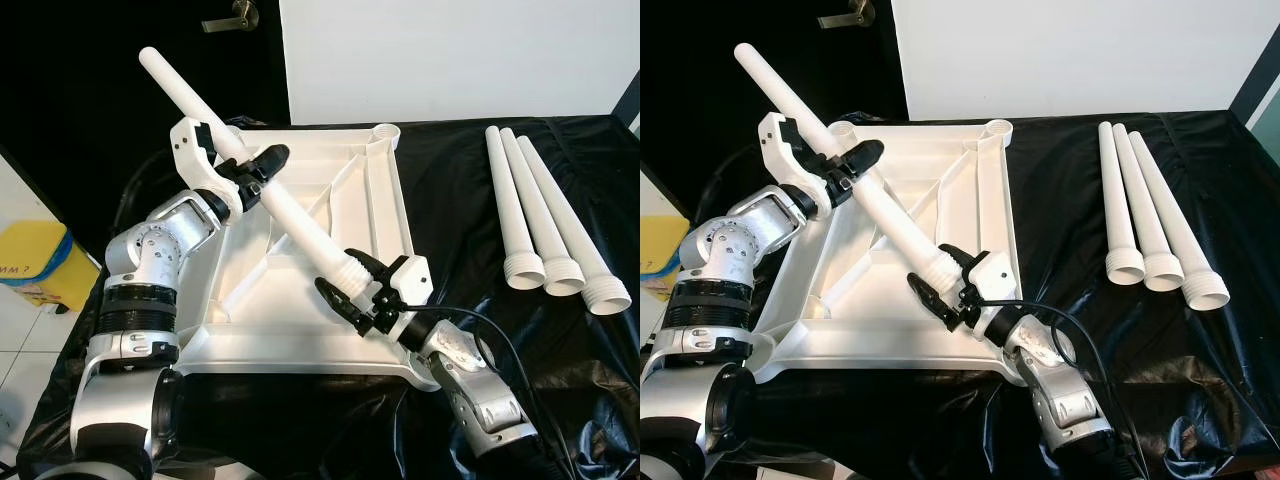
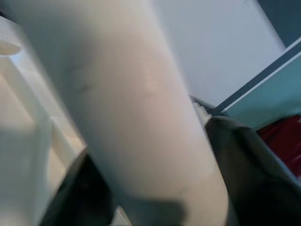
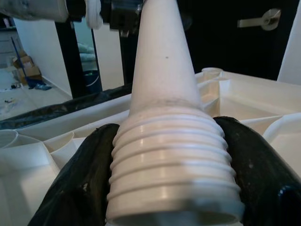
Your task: Building children table
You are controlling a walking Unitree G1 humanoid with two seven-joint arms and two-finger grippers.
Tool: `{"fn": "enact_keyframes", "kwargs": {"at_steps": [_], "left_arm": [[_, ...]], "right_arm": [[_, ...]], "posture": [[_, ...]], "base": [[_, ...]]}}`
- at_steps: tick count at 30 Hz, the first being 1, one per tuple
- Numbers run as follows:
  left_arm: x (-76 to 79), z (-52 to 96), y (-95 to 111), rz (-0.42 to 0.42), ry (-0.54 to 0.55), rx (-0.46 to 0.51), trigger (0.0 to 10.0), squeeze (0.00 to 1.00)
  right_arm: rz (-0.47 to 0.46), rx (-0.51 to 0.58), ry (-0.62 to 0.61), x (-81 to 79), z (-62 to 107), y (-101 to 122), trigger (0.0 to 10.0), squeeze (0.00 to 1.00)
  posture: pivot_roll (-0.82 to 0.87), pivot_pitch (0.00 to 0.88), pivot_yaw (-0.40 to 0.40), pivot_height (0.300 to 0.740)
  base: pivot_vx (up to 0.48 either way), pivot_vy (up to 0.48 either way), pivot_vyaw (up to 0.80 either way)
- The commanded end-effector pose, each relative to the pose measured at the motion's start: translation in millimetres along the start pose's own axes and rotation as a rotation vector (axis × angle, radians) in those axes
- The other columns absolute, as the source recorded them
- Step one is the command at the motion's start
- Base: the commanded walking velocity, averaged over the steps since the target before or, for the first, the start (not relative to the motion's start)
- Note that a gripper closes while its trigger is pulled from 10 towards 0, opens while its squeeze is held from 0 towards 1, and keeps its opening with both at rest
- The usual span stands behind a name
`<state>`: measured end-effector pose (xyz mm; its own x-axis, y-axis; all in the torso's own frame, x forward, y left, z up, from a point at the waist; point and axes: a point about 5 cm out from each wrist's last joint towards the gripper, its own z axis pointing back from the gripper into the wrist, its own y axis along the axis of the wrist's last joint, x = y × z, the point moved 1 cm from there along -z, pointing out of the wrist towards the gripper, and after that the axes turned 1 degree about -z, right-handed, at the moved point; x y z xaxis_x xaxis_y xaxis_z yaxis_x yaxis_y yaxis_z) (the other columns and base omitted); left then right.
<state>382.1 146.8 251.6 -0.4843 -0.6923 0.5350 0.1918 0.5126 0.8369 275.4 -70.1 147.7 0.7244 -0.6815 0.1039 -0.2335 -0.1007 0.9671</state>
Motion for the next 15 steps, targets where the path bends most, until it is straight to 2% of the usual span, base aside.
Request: {"fn": "enact_keyframes", "kwargs": {"at_steps": [1,9,10,12,13,14,15], "left_arm": [[7.5,0.3,10.0,-0.021,-0.124,0.016,0.0,0.00],[13.3,-3.3,17.0,-0.007,-0.138,0.045,0.0,0.00],[15.6,-4.0,18.0,-0.005,-0.144,0.047,7.3,0.00],[15.6,-4.0,18.0,-0.005,-0.144,0.047,7.3,0.00],[17.8,-5.5,18.2,0.022,-0.150,0.048,10.0,0.00],[17.8,-5.5,18.2,0.022,-0.150,0.048,10.0,0.00],[19.9,-7.9,19.2,0.034,-0.156,0.051,10.0,0.00]], "right_arm": [[0.003,0.034,0.042,-2.9,-5.4,5.8,10.0,0.00],[0.001,0.047,0.034,2.9,-7.5,8.9,10.0,0.00],[0.000,0.046,0.028,5.6,-7.1,9.1,10.0,0.00],[0.000,0.046,0.028,5.6,-7.1,9.1,10.0,0.00],[0.001,0.044,0.018,9.1,-5.6,9.5,10.0,0.00],[0.001,0.044,0.018,9.1,-5.6,9.5,10.0,0.00],[-0.002,0.048,-0.001,13.5,-4.2,10.8,10.0,1.00]], "posture": [[0.05,0.077,0.009,0.740],[0.04,0.064,0.002,0.740],[0.03,0.059,0.002,0.740],[0.03,0.059,0.002,0.740],[0.02,0.050,0.006,0.740],[0.02,0.050,0.006,0.740],[0.01,0.044,0.012,0.740]], "base": [[0.000,0.000,0.00],[0.000,0.000,0.00],[0.000,0.000,0.00],[0.000,0.000,0.00],[0.000,0.000,0.00],[0.000,0.000,0.00],[0.000,0.000,0.00]]}}
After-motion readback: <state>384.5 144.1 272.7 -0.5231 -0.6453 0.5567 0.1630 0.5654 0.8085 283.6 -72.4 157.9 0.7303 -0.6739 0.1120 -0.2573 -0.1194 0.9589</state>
